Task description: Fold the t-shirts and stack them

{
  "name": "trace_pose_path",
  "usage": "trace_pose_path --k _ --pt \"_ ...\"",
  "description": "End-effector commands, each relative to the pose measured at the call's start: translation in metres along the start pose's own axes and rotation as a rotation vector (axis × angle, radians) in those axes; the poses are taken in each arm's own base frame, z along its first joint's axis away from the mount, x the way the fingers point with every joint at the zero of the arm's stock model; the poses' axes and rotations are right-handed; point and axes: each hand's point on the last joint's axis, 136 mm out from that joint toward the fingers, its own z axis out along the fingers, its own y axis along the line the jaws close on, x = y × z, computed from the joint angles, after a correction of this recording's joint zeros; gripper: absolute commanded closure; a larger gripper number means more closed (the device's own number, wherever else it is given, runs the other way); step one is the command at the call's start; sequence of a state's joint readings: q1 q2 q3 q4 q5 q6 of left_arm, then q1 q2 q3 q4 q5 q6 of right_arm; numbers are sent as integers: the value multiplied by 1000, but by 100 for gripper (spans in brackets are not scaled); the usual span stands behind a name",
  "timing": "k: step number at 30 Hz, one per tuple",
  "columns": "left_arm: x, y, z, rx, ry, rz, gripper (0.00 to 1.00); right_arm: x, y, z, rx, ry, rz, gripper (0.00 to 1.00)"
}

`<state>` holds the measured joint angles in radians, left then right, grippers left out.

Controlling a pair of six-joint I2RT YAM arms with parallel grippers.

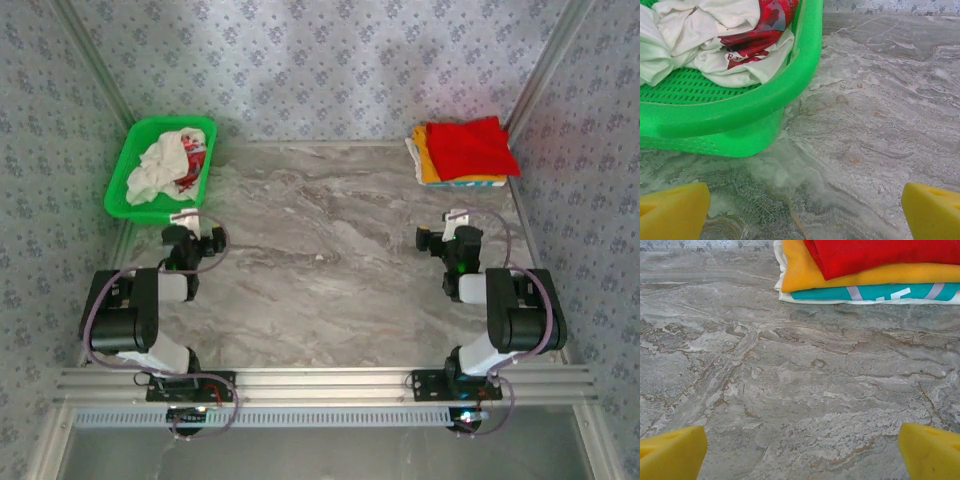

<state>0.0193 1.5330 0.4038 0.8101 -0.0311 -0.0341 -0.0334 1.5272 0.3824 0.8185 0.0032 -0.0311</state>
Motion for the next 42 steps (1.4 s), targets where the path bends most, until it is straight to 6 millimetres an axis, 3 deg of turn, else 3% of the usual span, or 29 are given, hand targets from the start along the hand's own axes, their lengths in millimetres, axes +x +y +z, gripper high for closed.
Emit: trace_pose_path --k 1,19,21,23,25,27,29,31,34,38,42 --pt "-5 0 1 -5 -10 12 2 -4 -2 1 8 -10 10 0" --pt "-6 1 2 2 -10 3 2 -4 -3 1 11 -9 10 0" --pt "-11 -2 0 4 -17 21 2 -14 -11 -5 99 -37 8 0" --pt "-38 -14 -17 -5 22 78 2 -42 -17 -24 176 1 9 0" --pt "-82 -21 -44 -3 -57 41 2 -71 -28 -48 221 0 219 0" --pt "-122 -20 -72 6 -155 -66 2 -94 -12 -60 59 -3 352 0" --pt "-157 -18 -91 2 -181 -124 2 -120 13 -70 -114 -18 344 0" --pt "-180 -18 -96 -4 -168 -126 2 -129 16 -72 -84 0 318 0" --pt "-200 -6 -80 -34 -70 -166 2 -138 16 -60 -27 50 283 0" --pt "-204 5 -27 -71 110 -171 2 -149 29 -29 -15 159 220 6" --pt "-202 16 22 -128 217 -158 2 -181 58 -7 -68 171 180 7"
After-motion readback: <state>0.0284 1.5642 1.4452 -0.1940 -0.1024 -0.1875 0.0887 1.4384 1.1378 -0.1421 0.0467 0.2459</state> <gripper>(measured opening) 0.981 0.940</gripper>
